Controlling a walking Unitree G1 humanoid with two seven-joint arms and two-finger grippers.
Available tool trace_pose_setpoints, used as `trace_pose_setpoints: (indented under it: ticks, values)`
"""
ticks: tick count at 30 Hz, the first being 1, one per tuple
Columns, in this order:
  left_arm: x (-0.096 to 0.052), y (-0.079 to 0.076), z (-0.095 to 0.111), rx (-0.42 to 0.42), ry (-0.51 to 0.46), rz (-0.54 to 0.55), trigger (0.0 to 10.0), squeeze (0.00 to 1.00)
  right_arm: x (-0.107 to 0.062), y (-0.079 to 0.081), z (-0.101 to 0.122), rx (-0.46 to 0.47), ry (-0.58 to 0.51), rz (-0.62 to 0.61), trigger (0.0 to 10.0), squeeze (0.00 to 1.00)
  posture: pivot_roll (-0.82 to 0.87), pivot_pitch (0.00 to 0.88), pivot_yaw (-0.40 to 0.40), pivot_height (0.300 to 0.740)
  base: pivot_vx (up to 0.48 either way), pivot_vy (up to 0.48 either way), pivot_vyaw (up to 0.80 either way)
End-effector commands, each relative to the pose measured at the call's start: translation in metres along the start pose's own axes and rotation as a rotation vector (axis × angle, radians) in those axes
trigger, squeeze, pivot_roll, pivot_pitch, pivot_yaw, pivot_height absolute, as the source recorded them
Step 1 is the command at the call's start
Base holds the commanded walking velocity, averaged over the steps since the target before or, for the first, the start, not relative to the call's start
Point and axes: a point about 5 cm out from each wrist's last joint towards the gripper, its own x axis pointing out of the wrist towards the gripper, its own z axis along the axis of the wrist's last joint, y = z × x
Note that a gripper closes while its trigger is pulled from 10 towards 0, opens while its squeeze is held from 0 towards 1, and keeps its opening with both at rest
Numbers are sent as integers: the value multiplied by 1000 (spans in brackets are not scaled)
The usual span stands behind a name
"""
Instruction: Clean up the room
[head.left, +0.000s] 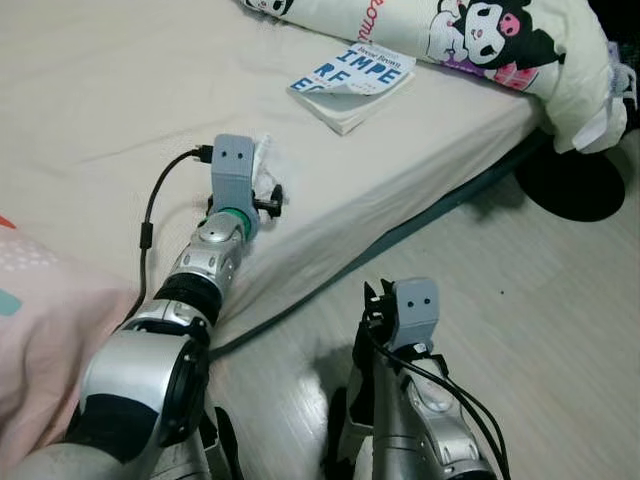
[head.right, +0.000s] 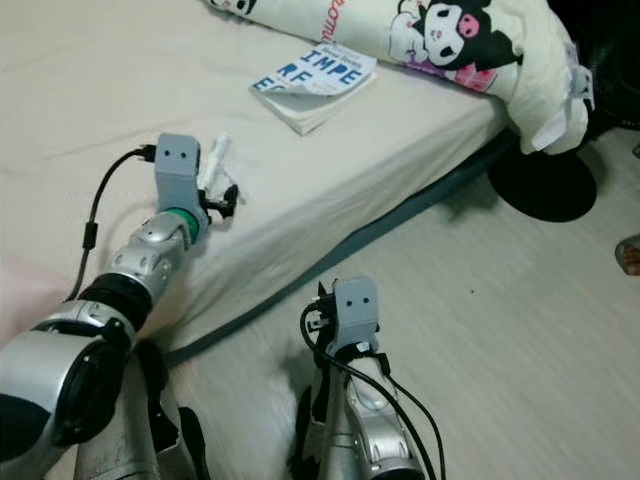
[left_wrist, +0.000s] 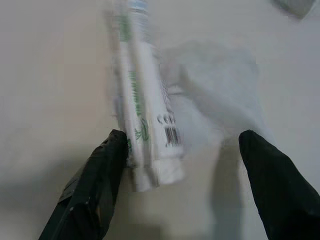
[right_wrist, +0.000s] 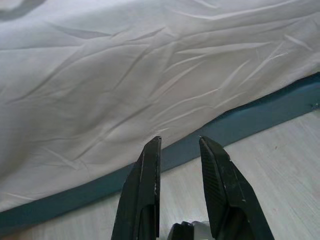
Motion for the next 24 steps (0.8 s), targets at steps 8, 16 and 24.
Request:
trace_pose_setpoints:
  ticks: [8, 16, 24]
  values:
    - [3, -18, 9, -7, -24, -10, 10000, 0, -12, 6, -8, 9, 57, 11, 10000, 0, -79, 386, 60, 520, 0, 0, 0]
    - [2, -38, 6, 165, -80, 53, 10000, 0, -21, 8, -12, 17, 79, 7, 10000, 0, -87, 417, 65, 520, 0, 0, 0]
    - [1, -32, 7, 62, -75, 185, 10000, 0, -26, 12, -13, 23, 94, 10, 10000, 0, -83, 430, 68, 520, 0, 0, 0]
